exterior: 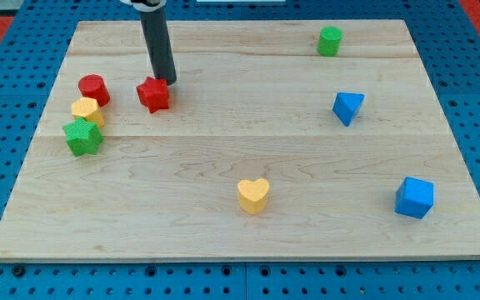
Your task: Touch the bottom left of blue triangle
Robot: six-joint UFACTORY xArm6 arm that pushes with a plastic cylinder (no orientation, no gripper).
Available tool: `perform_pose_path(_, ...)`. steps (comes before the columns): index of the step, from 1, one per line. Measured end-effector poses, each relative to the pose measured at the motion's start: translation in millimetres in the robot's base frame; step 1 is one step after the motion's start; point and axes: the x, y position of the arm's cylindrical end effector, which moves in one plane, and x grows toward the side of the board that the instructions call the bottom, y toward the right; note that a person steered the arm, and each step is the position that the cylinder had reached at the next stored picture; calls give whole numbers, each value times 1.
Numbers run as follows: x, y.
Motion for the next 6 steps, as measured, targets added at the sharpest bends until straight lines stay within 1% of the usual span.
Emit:
perform_pose_path(1,37,-13)
perform_pose_path(2,43,-13)
perform_pose_path(3,40,109)
perform_pose_path(4,57,207)
perform_pose_path(5,59,272)
perform_pose_path(6,86,279)
